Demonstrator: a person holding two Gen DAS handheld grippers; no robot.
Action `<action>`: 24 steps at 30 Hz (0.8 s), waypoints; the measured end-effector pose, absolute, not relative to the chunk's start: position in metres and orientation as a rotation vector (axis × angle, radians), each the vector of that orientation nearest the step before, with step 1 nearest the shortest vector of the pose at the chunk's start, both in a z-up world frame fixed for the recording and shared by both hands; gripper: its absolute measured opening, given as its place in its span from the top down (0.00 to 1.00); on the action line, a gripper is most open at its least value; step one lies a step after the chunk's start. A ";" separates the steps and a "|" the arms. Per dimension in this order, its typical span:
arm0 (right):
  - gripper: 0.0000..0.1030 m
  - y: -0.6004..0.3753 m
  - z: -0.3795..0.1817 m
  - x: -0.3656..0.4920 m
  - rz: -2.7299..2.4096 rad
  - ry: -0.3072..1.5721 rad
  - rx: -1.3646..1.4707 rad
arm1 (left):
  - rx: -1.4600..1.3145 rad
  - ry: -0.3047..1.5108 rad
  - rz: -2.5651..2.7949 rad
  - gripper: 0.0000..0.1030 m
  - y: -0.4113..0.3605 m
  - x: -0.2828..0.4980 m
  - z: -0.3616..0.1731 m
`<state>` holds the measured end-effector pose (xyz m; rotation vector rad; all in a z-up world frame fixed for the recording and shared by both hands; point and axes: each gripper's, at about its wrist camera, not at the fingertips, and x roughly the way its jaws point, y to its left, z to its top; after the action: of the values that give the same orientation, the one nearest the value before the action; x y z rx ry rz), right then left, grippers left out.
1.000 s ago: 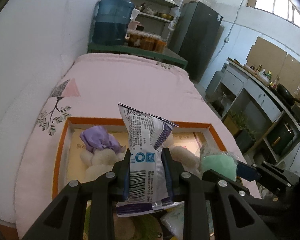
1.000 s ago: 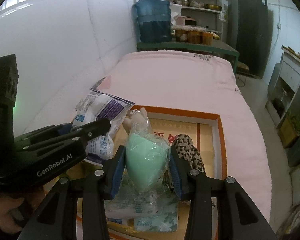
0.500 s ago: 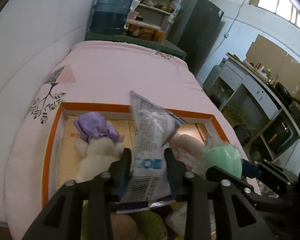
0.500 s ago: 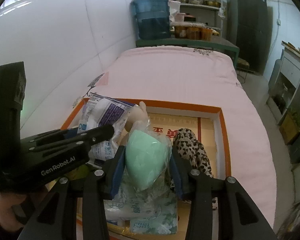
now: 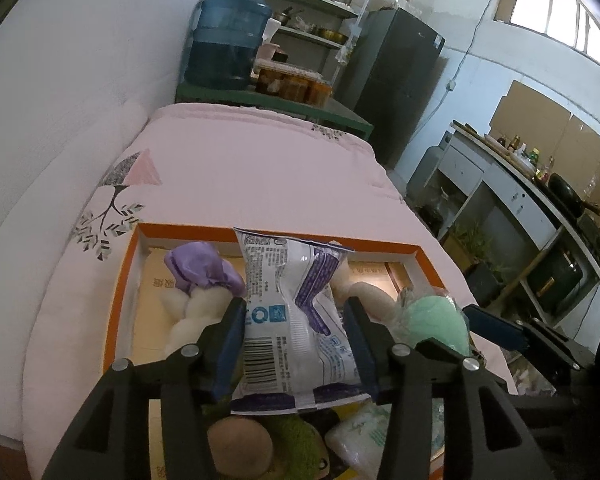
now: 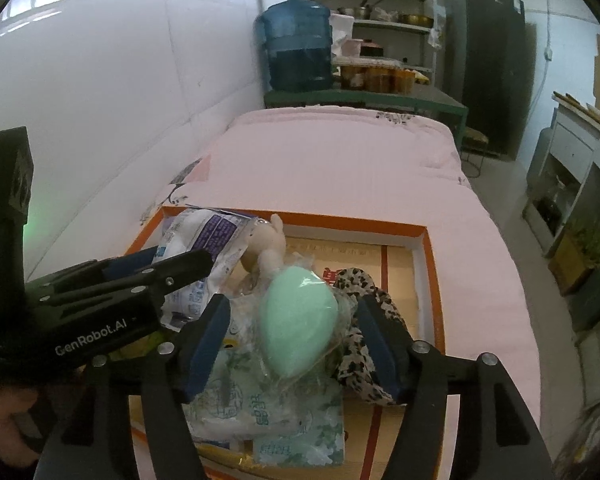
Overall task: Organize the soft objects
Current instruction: 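Lower the snack bag and sponge into the tray and open both grippers, then withdraw both open tools up and away from the tray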
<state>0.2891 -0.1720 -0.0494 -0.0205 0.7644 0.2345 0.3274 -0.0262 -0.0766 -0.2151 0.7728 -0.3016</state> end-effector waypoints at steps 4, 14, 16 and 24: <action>0.34 -0.171 -0.047 0.286 0.235 0.759 -0.023 | -0.217 0.768 -0.302 0.52 -0.026 0.325 -0.074; 0.34 -0.170 -0.039 0.277 0.231 0.744 -0.021 | -0.218 0.746 -0.300 0.51 -0.024 0.317 -0.065; 0.34 -0.171 -0.038 0.276 0.229 0.743 -0.017 | -0.219 0.743 -0.299 0.50 -0.023 0.315 -0.063; 0.34 -0.172 -0.033 0.263 0.222 0.741 -0.008 | -0.223 0.732 -0.299 0.49 -0.021 0.305 -0.055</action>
<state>0.2627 -0.1716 -0.0330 -0.0076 0.7407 0.2222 0.3049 -0.0215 -0.0553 -0.2234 0.7321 -0.2989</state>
